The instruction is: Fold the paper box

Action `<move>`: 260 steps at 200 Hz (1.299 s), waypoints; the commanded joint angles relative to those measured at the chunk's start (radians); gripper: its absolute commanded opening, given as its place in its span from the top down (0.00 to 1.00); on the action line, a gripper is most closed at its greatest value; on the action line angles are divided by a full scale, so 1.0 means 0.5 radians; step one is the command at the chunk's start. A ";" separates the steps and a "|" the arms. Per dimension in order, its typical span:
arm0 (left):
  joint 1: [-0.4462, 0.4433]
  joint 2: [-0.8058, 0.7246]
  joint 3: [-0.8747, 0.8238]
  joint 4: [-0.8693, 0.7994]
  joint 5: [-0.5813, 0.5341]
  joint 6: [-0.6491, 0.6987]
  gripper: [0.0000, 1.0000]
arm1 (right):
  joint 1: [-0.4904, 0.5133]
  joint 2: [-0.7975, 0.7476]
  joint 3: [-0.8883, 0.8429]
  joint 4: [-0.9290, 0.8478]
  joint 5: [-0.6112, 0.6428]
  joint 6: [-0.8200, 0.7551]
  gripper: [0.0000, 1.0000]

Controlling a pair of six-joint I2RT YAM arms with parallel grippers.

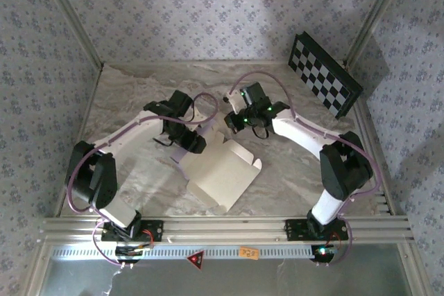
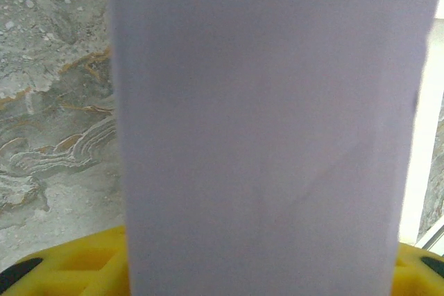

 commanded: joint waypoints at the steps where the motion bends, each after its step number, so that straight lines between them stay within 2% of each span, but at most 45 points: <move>1: -0.023 0.029 0.013 -0.027 -0.017 -0.025 0.46 | 0.067 -0.084 -0.072 0.112 0.258 0.365 0.98; 76: -0.057 -0.005 -0.017 -0.007 -0.062 -0.088 0.47 | 0.238 -0.245 -0.363 0.423 0.781 0.965 1.00; 98: -0.063 -0.029 -0.037 0.023 -0.072 -0.120 0.47 | 0.304 -0.294 -0.417 0.423 0.964 1.231 1.00; 141: -0.102 -0.068 -0.096 0.095 -0.126 -0.205 0.47 | 0.460 -0.442 -0.637 0.602 1.271 1.426 1.00; 224: -0.194 -0.135 -0.189 0.192 -0.245 -0.383 0.47 | 0.798 -0.514 -0.902 0.872 1.587 1.738 1.00; 260: -0.223 -0.157 -0.209 0.206 -0.274 -0.472 0.47 | 0.888 -0.476 -0.957 0.955 1.630 1.869 1.00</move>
